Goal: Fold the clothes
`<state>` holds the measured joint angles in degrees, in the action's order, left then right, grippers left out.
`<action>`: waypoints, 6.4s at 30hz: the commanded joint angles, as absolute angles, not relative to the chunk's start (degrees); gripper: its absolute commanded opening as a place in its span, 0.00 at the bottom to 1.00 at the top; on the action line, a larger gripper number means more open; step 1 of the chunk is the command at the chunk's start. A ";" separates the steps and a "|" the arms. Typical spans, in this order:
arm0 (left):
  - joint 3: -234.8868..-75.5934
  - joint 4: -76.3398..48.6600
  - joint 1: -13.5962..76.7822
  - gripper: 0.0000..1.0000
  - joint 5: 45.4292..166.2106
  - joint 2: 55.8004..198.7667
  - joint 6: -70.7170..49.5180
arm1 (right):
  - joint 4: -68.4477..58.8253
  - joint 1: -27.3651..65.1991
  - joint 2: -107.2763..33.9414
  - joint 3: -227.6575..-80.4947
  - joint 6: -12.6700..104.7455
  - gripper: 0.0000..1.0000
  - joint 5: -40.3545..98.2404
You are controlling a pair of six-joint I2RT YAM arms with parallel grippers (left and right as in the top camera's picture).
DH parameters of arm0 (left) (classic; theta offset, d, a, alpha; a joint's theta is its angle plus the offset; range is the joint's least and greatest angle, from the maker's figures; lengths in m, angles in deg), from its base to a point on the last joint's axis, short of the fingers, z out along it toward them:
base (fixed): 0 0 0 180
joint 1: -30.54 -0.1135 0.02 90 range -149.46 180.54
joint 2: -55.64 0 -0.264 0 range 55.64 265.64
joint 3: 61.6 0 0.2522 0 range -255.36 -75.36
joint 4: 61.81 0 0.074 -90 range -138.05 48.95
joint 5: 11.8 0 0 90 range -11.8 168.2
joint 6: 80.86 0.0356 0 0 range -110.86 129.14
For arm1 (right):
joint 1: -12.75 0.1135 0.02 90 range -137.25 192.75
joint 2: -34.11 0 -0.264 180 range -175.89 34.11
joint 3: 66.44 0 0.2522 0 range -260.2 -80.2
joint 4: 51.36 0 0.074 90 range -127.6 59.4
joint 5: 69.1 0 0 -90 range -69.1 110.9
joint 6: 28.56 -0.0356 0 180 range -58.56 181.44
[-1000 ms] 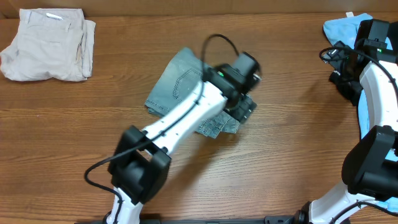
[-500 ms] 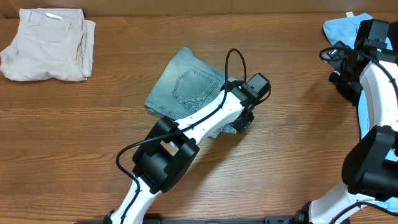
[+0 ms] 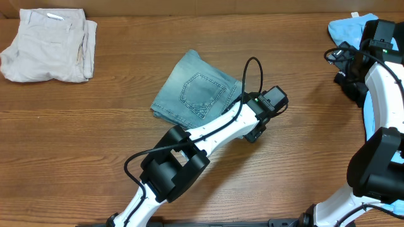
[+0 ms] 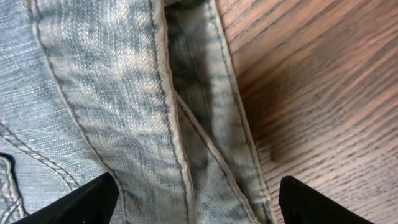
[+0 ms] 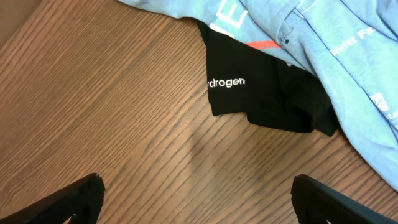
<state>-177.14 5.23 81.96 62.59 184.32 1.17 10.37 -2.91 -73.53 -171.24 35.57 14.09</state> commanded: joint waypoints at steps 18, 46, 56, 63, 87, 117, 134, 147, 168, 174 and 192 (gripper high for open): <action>-176.44 5.95 84.04 0.84 50.13 184.73 -5.67 | 10.04 -2.75 -73.29 -172.47 35.22 1.00 13.94; -177.73 6.94 87.08 0.89 49.71 188.41 -6.41 | 10.04 -2.75 -73.29 -172.47 35.22 1.00 13.94; -177.73 6.06 87.80 0.68 49.56 188.71 -4.18 | 10.04 -2.75 -73.29 -172.47 35.22 1.00 13.94; -177.75 6.10 86.33 0.17 49.14 188.71 -4.16 | 10.04 -2.75 -73.29 -172.47 35.22 1.00 13.94; -195.72 19.59 79.91 0.04 45.58 188.60 -8.73 | 10.04 -2.75 -73.29 -172.47 35.22 1.00 13.94; -242.67 48.75 42.23 0.04 35.62 188.36 -19.44 | 10.04 -2.75 -73.29 -172.47 35.22 1.00 13.94; -237.36 47.50 29.99 0.04 35.83 187.29 -25.15 | 10.04 -2.75 -73.29 -172.47 35.22 1.00 13.94; -220.57 27.96 17.00 1.00 53.54 187.44 -21.15 | 10.04 -2.75 -73.29 -172.47 35.22 1.00 13.94; -207.17 18.24 12.22 1.00 77.25 188.30 7.92 | 10.04 -2.75 -73.29 -172.47 35.22 1.00 13.94; -202.65 18.06 7.30 1.00 89.25 188.41 7.92 | 10.04 -2.75 -73.29 -172.47 35.22 1.00 13.94; -191.06 5.41 6.23 0.93 99.22 188.49 10.35 | 10.04 -2.75 -73.29 -172.47 35.22 1.00 13.94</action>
<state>-191.19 5.91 6.16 96.31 188.84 9.34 10.37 -2.91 -73.53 -171.24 35.55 14.11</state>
